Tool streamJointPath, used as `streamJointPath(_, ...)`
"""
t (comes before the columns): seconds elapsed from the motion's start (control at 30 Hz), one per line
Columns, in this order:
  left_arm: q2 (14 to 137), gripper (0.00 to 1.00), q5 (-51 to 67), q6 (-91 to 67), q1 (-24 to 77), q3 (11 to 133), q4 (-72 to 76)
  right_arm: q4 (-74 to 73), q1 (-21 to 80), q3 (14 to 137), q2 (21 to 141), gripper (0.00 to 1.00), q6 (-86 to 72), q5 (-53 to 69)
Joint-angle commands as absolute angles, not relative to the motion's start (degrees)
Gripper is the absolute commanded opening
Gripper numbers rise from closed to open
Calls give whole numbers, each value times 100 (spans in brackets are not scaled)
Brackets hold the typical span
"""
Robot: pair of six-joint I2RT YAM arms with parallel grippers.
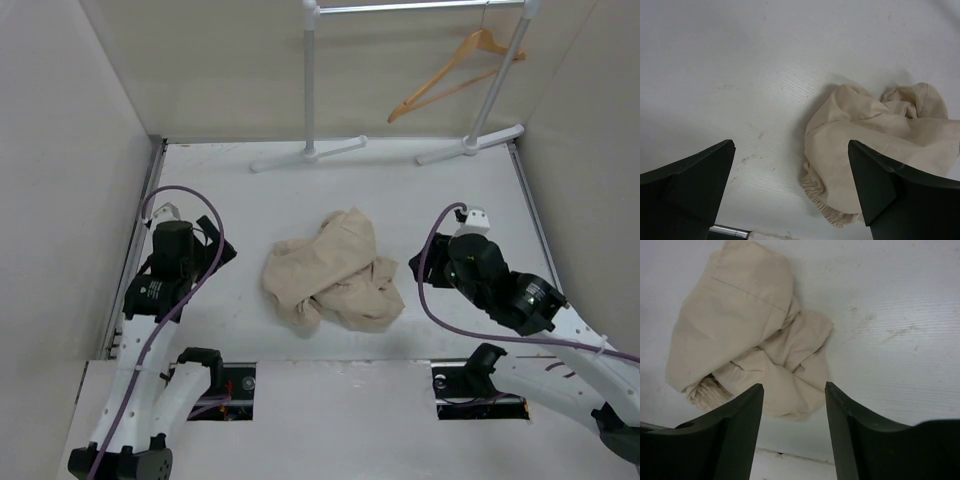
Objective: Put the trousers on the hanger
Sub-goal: Flatten out the trousers at the center of the board.
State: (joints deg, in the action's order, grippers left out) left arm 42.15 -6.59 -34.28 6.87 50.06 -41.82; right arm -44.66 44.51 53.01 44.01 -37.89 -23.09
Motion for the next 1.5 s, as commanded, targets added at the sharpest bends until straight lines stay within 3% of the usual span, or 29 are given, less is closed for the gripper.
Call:
streamJointPath(0.0,4481,100,-607,-3586,602,5308,-4016,-4430,4679,5546,4201,60,-3858,-2154)
streamJointPath(0.1,4553,100,-623,-3595,558,5397,-3894,-4228,4934,5484,4183,61,-3981,-1873)
streamJointPath(0.13,4466,100,-668,-3630,558,5318,-3633,-4175,5022,5484,4245,54,-3999,-1776)
streamJointPath(0.2,4273,100,-816,-3735,584,5151,-3254,-4131,5241,5554,4490,29,-4060,-1600)
streamJointPath(0.27,4132,100,-1080,-3919,593,5159,-3138,-4122,5539,5695,4788,11,-4218,-1521)
streamJointPath(0.37,4026,100,-1327,-3929,602,5124,-3006,-3851,6216,5818,5272,6,-4377,-1512)
streamJointPath(0.43,4052,100,-1222,-3990,532,5133,-3041,-3491,6665,5810,5711,12,-4403,-1512)
streamJointPath(0.5,4113,100,-915,-4131,523,5011,-2901,-3227,6929,5844,6159,29,-4412,-1459)
streamJointPath(0.53,4148,87,-723,-4087,531,4914,-2674,-3060,7078,5888,6448,42,-4386,-1424)
streamJointPath(0.6,4210,32,-292,-3999,471,4712,-2391,-2692,7211,5906,6853,58,-4351,-1345)
streamJointPath(0.67,4227,23,-307,-4043,356,4658,-2530,-2401,7246,5889,7170,67,-4351,-1179)
streamJointPath(0.73,4193,26,-413,-4052,207,4597,-2820,-2049,7246,5845,7504,71,-4351,-968)
streamJointPath(0.9,3929,46,-562,-4078,66,4246,-3225,-1258,7211,5915,8488,72,-4280,-773)
streamJointPath(1.1,3823,53,-974,-4096,-145,4069,-3550,-940,6974,6599,9675,64,-4044,-826)
streamJointPath(1.13,3893,54,-1115,-4096,-206,4104,-3594,-967,6930,6775,9894,61,-3956,-896)
streamJointPath(1.17,3937,54,-1186,-4096,-242,4122,-3612,-1002,6904,6933,10044,50,-3912,-949)
streamJointPath(1.2,4016,54,-1300,-4096,-303,4148,-3621,-1132,6878,7178,10159,27,-3876,-975)
streamJointPath(1.23,4069,54,-1414,-4104,-364,4175,-3621,-1369,6851,7485,10134,11,-3876,-993)
streamJointPath(1.33,4166,55,-1626,-4166,-654,4210,-3656,-1826,6851,8625,9600,3,-3544,-1054)
streamJointPath(1.47,4297,56,-1521,-4412,-945,4341,-3621,-2477,6851,10681,8843,3,-2832,-1309)
